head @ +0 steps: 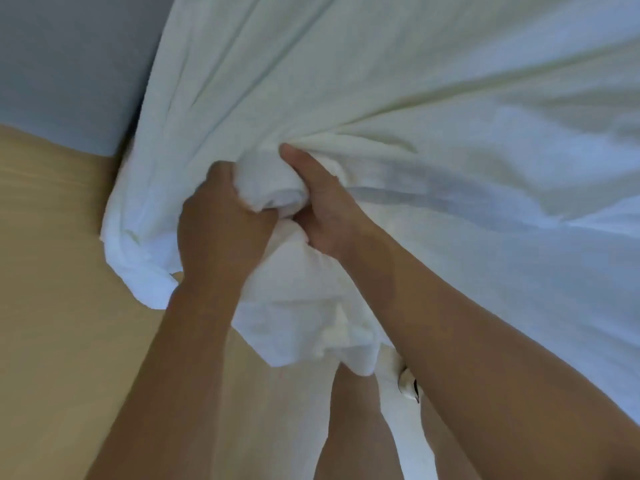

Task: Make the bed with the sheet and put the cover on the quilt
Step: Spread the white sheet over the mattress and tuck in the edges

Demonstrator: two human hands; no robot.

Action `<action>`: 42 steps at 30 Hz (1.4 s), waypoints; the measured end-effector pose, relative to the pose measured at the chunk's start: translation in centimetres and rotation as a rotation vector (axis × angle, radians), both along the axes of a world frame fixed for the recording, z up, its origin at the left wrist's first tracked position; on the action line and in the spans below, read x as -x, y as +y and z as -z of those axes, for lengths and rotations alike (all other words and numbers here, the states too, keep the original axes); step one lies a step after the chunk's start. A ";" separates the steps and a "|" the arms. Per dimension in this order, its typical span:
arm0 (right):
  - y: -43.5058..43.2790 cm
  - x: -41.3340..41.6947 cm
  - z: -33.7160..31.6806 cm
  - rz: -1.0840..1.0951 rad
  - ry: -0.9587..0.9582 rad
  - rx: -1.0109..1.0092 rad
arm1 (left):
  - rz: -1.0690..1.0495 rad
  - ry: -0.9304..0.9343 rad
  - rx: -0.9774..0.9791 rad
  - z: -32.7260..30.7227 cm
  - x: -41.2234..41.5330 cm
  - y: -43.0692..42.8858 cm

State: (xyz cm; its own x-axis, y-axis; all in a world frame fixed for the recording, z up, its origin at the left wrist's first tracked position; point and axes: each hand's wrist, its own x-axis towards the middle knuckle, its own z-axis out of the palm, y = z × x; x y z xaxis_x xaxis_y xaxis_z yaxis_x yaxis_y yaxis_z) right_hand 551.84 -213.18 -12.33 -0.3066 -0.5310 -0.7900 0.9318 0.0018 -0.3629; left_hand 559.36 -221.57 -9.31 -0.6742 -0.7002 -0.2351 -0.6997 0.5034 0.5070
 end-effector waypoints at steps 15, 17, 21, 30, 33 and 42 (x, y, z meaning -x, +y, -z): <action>-7.7 -2.5 2.7 0.109 0.036 0.008 | -0.034 -0.125 -0.054 2.6 -5.9 -4.9; -10.7 -1.7 2.5 0.130 -0.025 0.166 | -0.033 -0.050 0.176 0.6 -5.5 -8.4; -11.9 -1.2 2.3 0.054 -0.073 0.280 | -0.068 -0.007 0.440 1.6 -6.7 -9.4; 10.7 -8.6 5.4 -0.658 0.025 -0.397 | -0.099 -0.181 0.220 8.6 -12.8 3.5; 20.2 -10.8 4.5 -0.823 0.121 -0.629 | -0.100 -0.385 0.094 7.5 -13.7 7.4; 45.5 -17.4 -4.4 -0.572 0.263 -0.835 | 0.394 -0.784 -0.480 1.5 -15.0 24.3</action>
